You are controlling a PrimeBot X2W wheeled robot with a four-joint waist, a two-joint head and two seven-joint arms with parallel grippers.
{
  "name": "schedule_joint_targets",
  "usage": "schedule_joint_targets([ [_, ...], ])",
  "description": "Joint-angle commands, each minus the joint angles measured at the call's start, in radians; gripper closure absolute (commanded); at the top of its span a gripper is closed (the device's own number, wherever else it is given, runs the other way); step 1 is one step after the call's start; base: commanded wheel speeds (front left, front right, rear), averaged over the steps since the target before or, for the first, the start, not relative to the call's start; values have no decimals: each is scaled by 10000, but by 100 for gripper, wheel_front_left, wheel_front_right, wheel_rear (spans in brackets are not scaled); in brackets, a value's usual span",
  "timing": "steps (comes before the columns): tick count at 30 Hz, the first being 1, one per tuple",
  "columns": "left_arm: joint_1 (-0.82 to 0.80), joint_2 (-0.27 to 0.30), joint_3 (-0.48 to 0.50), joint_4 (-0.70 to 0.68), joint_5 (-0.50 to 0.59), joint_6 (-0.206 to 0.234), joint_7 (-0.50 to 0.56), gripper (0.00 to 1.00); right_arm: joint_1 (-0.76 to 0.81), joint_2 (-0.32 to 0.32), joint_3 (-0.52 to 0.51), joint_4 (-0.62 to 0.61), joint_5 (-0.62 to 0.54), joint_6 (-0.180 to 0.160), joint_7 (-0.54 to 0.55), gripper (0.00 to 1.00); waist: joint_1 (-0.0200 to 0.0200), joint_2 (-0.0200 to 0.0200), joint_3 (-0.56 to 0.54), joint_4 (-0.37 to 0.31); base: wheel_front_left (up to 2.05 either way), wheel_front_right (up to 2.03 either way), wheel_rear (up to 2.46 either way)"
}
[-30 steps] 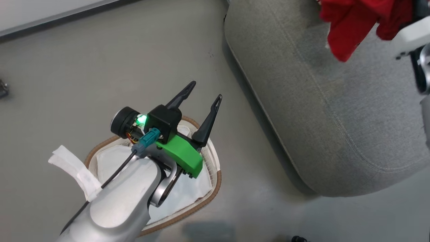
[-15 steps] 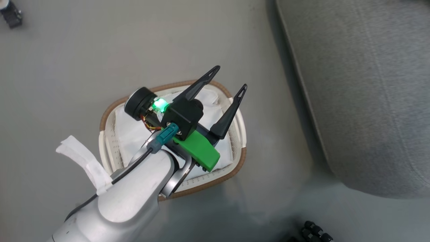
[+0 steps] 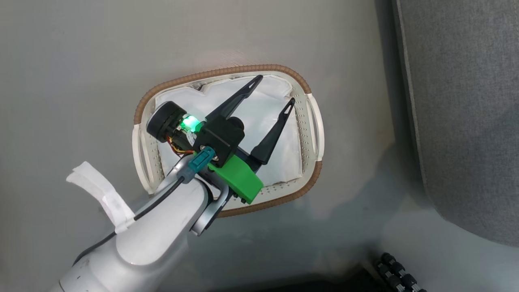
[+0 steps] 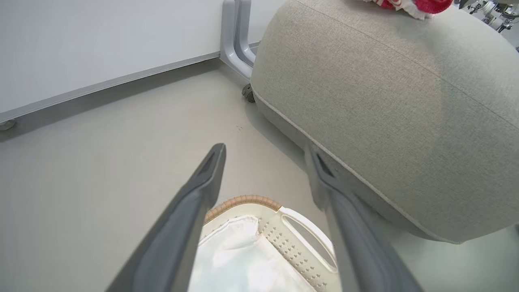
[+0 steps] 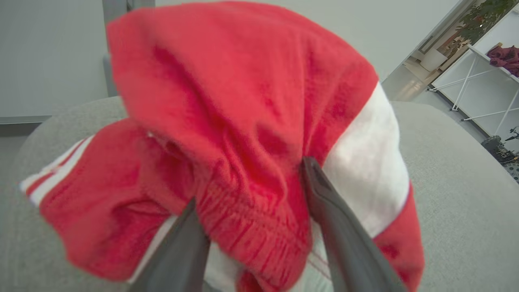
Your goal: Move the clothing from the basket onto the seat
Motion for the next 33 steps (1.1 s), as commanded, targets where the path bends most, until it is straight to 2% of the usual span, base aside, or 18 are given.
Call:
schedule_joint_targets([
  [1,-224,102,-4,41,136,4,25,0,163,35,-124,50,-120,-14,-176,0,-2,0,-37,-158,0,0,0],
  [9,25,329,-14,56,-2,61,52,0,591,810,-432,160,-711,-14,-890,0,-2,0,-580,-680,0,0,0],
  [14,334,413,38,118,-173,159,-51,0,1188,1364,-155,-15,-600,-14,-1185,0,-2,0,-1253,-933,0,0,0],
  [18,547,426,133,250,-368,238,-262,0,1675,1552,251,-145,-435,-14,-1242,0,-2,0,-1916,-1007,0,0,0],
  [26,1209,183,731,1026,-1048,488,-865,0,2290,1732,1524,-593,232,-14,-1264,0,-2,0,-3587,-745,0,0,0],
  [33,2276,10,1705,1637,-1684,738,-1215,0,3068,2248,2620,-883,1049,-14,-1266,0,-2,0,-5042,-216,0,0,0],
])
